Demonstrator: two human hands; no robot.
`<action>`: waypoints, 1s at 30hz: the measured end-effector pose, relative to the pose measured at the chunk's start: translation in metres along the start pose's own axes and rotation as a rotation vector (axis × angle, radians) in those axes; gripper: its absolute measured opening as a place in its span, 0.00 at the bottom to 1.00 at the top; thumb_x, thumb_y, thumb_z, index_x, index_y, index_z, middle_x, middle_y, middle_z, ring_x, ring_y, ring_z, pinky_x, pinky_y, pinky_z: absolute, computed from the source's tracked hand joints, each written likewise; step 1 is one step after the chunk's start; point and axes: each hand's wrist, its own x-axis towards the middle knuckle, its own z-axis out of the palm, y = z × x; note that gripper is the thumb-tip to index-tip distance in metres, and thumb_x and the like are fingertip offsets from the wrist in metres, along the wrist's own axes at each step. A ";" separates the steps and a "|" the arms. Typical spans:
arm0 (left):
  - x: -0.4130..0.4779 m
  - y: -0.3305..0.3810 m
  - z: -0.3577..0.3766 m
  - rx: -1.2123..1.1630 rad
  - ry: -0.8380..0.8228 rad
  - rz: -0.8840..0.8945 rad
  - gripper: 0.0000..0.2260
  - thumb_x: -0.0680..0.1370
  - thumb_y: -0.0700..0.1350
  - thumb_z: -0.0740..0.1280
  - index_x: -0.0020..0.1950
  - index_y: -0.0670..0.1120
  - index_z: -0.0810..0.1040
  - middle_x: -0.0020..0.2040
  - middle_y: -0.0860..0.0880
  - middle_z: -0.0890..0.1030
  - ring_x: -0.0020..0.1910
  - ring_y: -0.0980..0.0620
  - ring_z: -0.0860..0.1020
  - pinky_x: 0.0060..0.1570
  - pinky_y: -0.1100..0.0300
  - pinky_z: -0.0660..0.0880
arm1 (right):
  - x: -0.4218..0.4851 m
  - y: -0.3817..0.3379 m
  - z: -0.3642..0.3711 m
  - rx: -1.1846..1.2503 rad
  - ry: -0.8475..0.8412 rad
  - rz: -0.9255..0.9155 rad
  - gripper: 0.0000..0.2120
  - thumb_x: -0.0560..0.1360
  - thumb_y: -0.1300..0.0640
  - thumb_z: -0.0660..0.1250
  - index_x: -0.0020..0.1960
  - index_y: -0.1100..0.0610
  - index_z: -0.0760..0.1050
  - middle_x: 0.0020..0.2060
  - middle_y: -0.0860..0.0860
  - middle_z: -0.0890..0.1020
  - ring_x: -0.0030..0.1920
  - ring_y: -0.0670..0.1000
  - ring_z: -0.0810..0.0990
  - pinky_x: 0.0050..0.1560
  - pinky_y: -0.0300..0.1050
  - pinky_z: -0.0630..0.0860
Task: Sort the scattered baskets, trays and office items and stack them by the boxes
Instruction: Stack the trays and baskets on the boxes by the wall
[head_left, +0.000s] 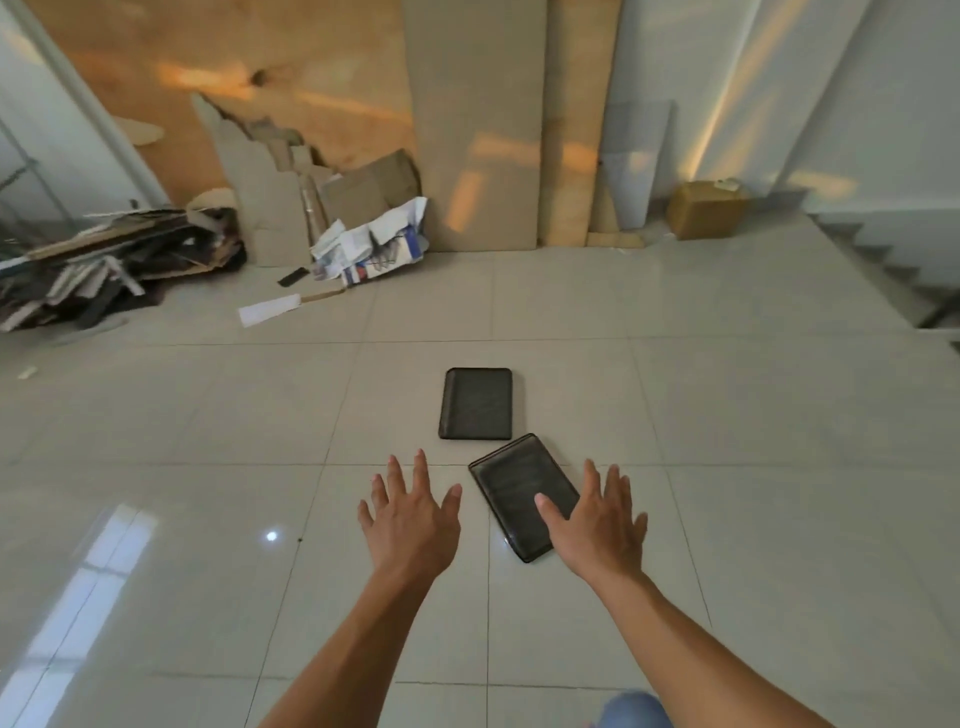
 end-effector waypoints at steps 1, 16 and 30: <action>0.011 0.007 0.002 0.003 -0.008 0.014 0.32 0.82 0.66 0.46 0.82 0.55 0.40 0.83 0.46 0.42 0.81 0.42 0.45 0.78 0.41 0.46 | 0.009 0.001 -0.001 0.003 0.004 0.015 0.44 0.77 0.28 0.55 0.82 0.50 0.44 0.82 0.55 0.45 0.82 0.57 0.43 0.77 0.65 0.48; 0.192 0.116 0.076 0.065 -0.124 -0.068 0.33 0.81 0.67 0.46 0.82 0.55 0.41 0.83 0.46 0.45 0.81 0.41 0.47 0.77 0.40 0.48 | 0.236 0.032 0.001 -0.029 -0.112 0.063 0.43 0.77 0.28 0.54 0.82 0.50 0.46 0.82 0.55 0.47 0.82 0.56 0.44 0.78 0.63 0.49; 0.307 0.081 0.263 0.027 -0.359 -0.196 0.34 0.81 0.66 0.53 0.82 0.53 0.45 0.83 0.45 0.50 0.80 0.41 0.52 0.75 0.41 0.56 | 0.409 0.106 0.137 -0.225 -0.322 0.025 0.43 0.77 0.30 0.59 0.82 0.52 0.48 0.82 0.56 0.50 0.81 0.57 0.48 0.76 0.64 0.56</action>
